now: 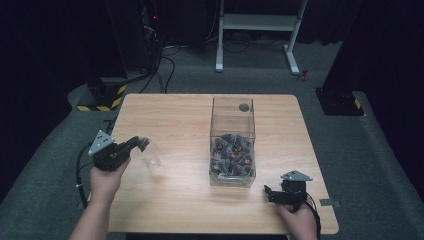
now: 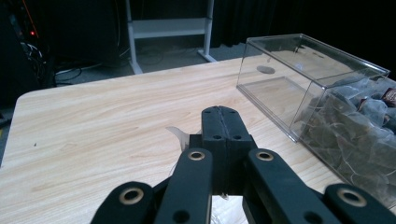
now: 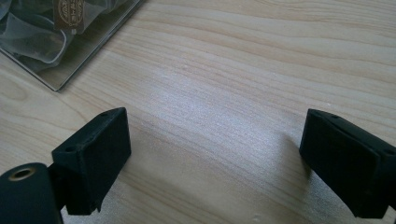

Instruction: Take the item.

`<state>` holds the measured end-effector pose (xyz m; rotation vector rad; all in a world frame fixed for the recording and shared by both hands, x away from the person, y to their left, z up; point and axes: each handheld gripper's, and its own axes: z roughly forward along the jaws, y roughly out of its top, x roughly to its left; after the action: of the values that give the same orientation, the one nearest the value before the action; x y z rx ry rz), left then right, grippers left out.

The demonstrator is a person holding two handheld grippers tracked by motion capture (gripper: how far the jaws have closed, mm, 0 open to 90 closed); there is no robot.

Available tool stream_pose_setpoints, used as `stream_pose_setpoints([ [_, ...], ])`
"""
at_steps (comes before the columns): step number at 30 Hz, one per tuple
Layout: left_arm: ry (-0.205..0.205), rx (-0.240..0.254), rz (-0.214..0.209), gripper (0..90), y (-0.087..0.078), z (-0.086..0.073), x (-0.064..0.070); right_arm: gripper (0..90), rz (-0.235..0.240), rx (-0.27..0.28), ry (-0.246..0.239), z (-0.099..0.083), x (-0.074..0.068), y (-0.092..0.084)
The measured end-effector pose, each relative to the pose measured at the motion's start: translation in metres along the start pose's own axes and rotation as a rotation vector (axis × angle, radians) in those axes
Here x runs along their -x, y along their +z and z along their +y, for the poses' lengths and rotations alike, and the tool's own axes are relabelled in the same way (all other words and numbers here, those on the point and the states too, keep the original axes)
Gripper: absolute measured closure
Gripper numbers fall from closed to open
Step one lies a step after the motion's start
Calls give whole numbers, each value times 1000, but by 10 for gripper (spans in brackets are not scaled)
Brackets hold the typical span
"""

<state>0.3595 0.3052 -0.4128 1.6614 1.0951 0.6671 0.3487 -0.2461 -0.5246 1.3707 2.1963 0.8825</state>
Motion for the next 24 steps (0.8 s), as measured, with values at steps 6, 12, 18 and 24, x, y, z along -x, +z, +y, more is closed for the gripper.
stream_pose_setpoints([
  [6,12,-29,10,900,6,-6,2,87,0,0,0,0,0,0],
  [12,22,-60,17,900,10,-14,2,88,0,0,0,0,0,0],
  [18,29,-83,13,900,14,-19,4,88,0,0,0,0,0,0],
  [24,41,-120,11,900,22,-27,8,88,0,0,0,0,0,0],
])
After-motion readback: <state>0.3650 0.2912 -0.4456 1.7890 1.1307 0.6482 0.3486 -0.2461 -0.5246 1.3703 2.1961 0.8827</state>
